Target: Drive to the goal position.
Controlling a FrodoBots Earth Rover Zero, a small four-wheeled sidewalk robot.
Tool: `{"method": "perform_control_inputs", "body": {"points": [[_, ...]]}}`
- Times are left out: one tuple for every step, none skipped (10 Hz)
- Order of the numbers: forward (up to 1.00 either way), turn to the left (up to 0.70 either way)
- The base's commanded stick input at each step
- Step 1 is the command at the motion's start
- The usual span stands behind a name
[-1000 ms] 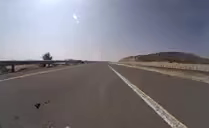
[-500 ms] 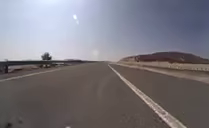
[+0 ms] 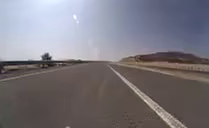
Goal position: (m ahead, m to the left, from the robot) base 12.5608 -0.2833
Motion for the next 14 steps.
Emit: {"method": "perform_control_inputs", "body": {"points": [[1.00, 0.00], [1.00, 0.00], [1.00, 0.00], [1.00, 0.00], [1.00, 0.00], [1.00, 0.00], [1.00, 0.00], [1.00, 0.00], [1.00, 0.00], [1.00, 0.00], [1.00, 0.00], [1.00, 0.00], [1.00, 0.00], [1.00, 0.00]]}}
